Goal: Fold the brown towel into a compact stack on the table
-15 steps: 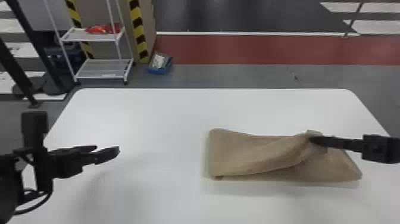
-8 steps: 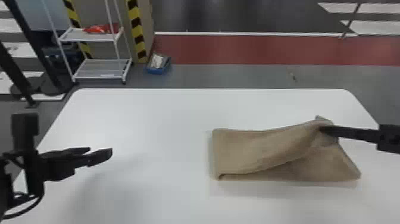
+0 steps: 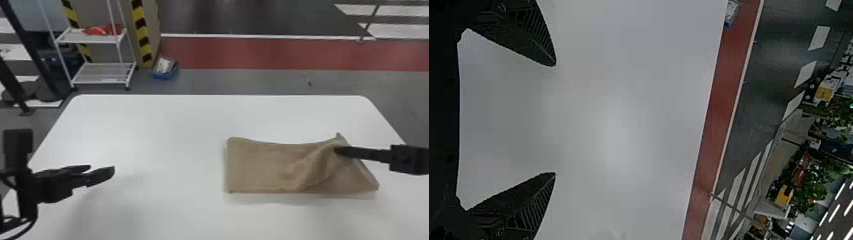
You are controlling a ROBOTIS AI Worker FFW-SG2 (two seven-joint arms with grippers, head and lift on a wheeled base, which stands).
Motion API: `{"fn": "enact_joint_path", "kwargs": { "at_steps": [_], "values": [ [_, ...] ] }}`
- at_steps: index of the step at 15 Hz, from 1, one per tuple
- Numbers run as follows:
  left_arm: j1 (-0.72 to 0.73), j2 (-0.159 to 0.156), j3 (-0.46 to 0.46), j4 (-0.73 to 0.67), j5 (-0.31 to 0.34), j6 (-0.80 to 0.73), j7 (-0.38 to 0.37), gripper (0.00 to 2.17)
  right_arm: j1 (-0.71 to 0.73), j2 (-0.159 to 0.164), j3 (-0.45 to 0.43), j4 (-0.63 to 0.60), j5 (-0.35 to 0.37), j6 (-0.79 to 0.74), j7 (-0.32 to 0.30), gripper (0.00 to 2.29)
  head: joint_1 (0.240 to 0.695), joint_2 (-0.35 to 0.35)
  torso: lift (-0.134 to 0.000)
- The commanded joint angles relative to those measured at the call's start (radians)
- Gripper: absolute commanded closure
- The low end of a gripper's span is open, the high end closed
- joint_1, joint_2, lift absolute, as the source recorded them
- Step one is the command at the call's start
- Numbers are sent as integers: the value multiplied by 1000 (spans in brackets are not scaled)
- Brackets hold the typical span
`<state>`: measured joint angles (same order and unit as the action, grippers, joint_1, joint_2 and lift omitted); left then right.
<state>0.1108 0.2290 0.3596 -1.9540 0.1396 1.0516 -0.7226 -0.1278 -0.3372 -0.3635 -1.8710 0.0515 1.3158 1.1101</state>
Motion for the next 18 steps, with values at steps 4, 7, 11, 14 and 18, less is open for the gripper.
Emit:
{"fn": "enact_joint_path", "kwargs": {
  "at_steps": [4, 7, 11, 14, 18],
  "values": [
    [7, 3, 2, 0, -2, 0, -12, 107, -10, -57, -40, -20, -30, 36, 24, 1204, 695, -26, -124],
    [13, 4, 4, 3, -2, -3, -12, 107, 36, -98, -100, -28, -58, 27, 25, 1200, 695, -59, -124],
    [18, -2, -8, -3, -5, -3, -20, 107, 47, -88, -101, 62, -36, -10, -6, -2, 695, -102, -124],
    [24, 3, -4, -3, -8, -3, -20, 107, 45, -98, -114, 85, -35, -6, -12, 60, 695, -122, -124],
    [30, 3, -2, 0, -6, -3, -20, 107, 25, -121, -109, 127, 7, -10, -12, 87, 695, -137, -124]
  ]
}}
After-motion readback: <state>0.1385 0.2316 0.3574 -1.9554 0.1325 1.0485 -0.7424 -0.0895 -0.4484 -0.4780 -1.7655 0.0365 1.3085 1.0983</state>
